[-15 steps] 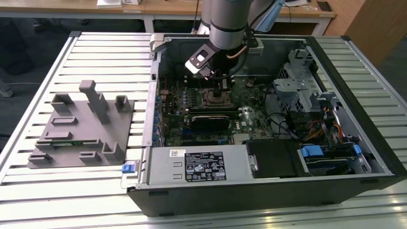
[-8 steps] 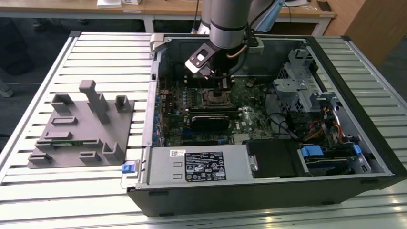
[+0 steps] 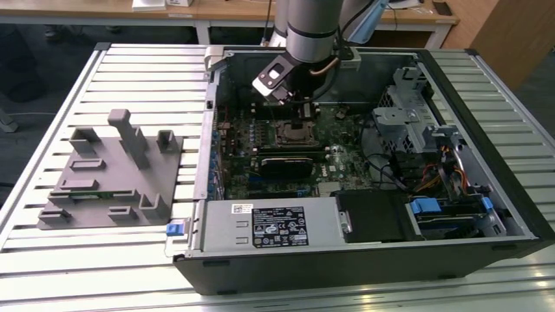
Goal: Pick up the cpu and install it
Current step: 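Install the first cpu locking lever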
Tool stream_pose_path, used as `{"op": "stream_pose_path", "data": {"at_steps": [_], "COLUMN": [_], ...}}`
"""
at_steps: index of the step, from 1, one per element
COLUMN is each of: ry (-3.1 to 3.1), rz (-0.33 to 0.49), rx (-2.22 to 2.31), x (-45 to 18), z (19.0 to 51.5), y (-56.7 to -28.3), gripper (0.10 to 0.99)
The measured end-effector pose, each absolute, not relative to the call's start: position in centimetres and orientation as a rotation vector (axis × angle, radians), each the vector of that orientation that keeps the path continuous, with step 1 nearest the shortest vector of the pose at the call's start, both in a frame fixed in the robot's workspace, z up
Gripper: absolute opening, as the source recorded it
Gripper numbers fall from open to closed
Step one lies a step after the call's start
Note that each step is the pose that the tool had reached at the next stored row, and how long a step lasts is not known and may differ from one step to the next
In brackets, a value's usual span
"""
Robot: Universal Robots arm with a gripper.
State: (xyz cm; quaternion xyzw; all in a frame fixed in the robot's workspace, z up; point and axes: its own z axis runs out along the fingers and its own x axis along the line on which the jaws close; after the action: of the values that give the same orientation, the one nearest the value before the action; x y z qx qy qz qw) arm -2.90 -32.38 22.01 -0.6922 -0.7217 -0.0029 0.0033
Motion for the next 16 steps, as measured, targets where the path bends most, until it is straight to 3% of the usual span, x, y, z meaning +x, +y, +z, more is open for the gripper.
{"op": "stream_pose_path", "data": {"at_steps": [16], "ry": [-2.262], "rz": [-0.009], "rx": [-2.17], "x": [-2.9], "z": [25.1], "y": [-32.4], "gripper": [0.106]}}
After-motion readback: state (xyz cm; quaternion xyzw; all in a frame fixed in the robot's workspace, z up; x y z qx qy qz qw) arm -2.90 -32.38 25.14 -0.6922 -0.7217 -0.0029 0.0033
